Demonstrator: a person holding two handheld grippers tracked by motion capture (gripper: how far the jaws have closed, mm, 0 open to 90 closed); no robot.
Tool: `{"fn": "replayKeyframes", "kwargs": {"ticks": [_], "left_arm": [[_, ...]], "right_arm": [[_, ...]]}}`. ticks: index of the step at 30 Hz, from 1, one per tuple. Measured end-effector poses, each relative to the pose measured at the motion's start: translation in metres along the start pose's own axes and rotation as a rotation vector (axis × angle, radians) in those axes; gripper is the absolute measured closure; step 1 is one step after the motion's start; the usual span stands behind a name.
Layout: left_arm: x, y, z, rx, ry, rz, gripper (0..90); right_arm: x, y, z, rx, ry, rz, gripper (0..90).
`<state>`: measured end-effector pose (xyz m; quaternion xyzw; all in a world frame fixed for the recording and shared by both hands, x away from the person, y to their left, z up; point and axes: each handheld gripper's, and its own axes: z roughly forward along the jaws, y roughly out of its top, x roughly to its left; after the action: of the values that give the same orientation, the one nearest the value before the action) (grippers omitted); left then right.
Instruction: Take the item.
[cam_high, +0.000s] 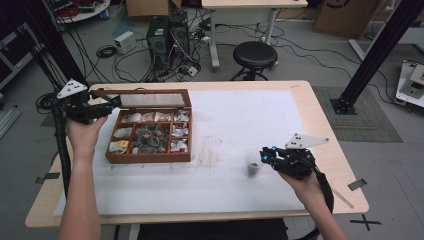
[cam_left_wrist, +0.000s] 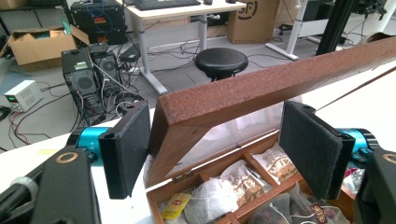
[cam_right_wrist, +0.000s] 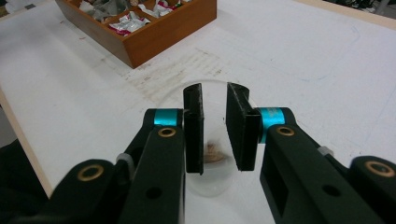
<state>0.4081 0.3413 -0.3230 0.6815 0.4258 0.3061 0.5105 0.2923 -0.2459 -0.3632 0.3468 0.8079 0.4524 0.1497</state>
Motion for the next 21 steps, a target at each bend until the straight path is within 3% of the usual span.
{"fn": "replayKeyframes", "kwargs": {"ticks": [21], "left_arm": [[0.0, -0.001, -0.001, 0.0, -0.006, -0.002, 25.9]], "right_arm": [[-0.007, 0.019, -0.008, -0.068, -0.018, 0.011, 51.2]]}}
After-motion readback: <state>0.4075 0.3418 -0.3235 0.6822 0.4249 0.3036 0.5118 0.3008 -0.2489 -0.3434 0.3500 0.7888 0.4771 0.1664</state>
